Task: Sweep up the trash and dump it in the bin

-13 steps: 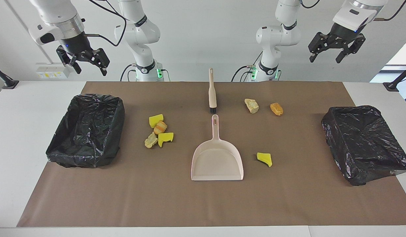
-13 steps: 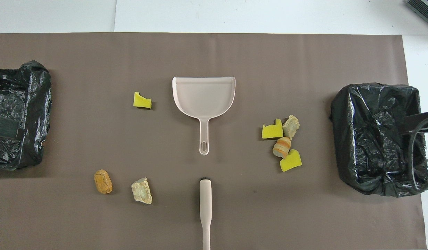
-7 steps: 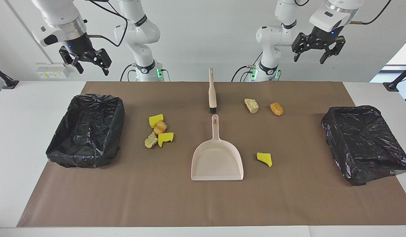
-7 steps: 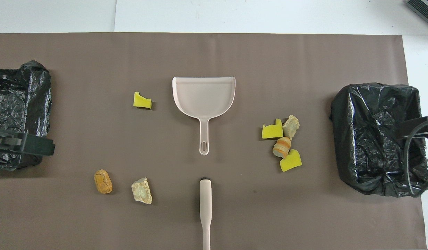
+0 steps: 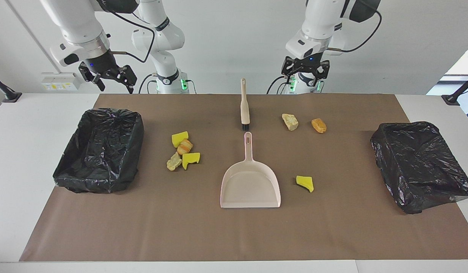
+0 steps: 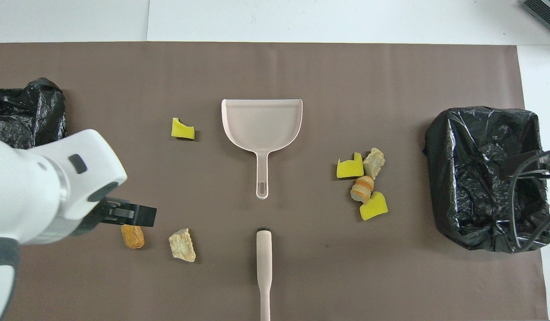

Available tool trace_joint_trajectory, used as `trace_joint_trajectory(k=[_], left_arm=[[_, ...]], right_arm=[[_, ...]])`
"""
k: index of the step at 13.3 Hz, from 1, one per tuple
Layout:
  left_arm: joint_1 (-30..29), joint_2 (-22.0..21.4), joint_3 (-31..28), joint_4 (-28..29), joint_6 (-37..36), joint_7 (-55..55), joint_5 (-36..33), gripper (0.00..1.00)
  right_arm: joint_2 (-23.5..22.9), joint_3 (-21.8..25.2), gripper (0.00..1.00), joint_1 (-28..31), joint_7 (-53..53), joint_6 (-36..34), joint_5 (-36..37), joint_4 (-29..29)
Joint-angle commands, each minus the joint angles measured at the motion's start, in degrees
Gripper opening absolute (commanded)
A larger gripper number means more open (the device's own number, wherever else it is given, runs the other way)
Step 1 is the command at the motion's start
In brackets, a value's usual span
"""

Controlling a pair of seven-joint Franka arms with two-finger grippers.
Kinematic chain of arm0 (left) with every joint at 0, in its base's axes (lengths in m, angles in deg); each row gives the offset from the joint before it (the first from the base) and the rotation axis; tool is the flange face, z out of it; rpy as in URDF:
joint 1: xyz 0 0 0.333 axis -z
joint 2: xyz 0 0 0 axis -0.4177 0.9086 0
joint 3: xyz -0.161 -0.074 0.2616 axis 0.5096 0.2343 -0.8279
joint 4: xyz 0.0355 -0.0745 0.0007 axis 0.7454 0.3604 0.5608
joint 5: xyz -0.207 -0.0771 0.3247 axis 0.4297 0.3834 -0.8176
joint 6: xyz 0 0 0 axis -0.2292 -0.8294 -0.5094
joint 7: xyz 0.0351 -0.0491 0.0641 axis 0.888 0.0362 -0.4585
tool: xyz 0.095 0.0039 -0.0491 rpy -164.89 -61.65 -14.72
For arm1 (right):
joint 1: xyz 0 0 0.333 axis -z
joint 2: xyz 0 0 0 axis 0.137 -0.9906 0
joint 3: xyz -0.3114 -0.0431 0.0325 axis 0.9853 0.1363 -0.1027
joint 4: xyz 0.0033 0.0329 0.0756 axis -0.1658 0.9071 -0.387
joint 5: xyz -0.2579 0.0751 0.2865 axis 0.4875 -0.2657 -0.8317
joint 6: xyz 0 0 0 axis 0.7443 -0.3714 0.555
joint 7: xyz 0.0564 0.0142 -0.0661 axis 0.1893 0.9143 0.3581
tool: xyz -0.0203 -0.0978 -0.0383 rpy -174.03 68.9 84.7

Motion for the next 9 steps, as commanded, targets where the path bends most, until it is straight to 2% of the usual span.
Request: trace_joint_trajectory(k=[1,4,7,9], left_arm=[[6.09,-4.99,-1.06,11.46,9.0,-4.56,1.48,1.0],[10.93,-4.12,-1.06,15.68,13.05,-4.91,2.8,1.0],[17.51,-4.03,-1.06,21.41,17.63,-8.06,4.56,1.0],[22.96,-2.8,-1.06,24.65,22.27,-12.53,4.65,1.0]], right_arm=[[-5.33,-0.26,1.0,-0.47,-2.32,0.44,0.83,-3.94],[-12.1,-0.35,1.0,-2.23,-6.7,0.42,0.3,-9.22],[-25.44,-3.59,1.0,-4.78,-17.5,1.57,-1.36,-21.24],[-29.51,-6.05,1.0,-4.78,-19.89,4.02,-2.51,-24.0]])
